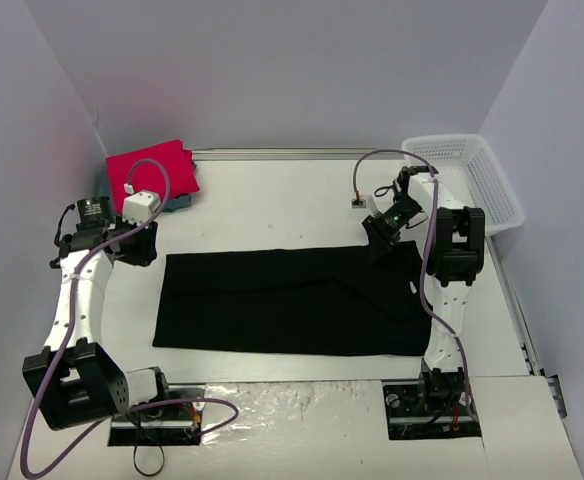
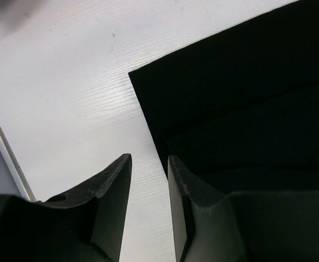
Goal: Fold and stack the t-shirts
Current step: Fold the other side of the tshirt into a rectangle
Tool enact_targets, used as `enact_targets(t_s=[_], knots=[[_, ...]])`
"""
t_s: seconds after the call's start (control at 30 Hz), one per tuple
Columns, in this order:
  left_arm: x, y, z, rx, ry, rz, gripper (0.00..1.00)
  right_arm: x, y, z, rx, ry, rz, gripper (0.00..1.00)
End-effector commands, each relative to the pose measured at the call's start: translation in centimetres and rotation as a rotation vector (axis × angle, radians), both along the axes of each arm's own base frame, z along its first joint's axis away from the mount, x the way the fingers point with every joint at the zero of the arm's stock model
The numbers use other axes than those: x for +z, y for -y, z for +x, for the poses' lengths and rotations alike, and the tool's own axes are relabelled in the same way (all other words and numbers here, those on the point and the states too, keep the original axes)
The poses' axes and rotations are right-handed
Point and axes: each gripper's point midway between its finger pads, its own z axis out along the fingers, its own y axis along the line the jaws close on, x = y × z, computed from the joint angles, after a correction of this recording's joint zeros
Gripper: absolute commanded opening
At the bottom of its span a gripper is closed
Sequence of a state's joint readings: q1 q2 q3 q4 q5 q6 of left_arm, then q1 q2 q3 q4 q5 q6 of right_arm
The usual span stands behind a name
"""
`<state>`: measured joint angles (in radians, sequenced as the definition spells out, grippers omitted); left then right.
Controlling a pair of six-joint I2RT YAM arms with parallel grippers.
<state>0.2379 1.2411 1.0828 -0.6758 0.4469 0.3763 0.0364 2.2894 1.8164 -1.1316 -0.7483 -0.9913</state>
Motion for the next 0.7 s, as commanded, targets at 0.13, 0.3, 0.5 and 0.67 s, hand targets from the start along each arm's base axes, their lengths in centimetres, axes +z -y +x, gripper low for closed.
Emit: enact_targets(t_s=[0.13,0.3,0.5,0.67], knots=[[1.0,0.1,0.3,0.01,0.035,-0.017,0.32,1.1,-0.2,-0.7,-0.003,-0.03,0.004,0.03],[1.3,0.2,0.1,0.008,0.043,-0.02,0.32,2.2,-0.3,-1.2,-0.006,-0.017,0.01,0.0],[1.8,0.3,-0.1,0.005,0.059,-0.022,0.29,4.2,-0.5,-2.2,0.006,0.024,0.007,0.0],[1.9,0.5,-0.2,0.001,0.066,-0.025,0.29,5.4,-1.0,-3.7,0.022,0.036,0.011,0.0]])
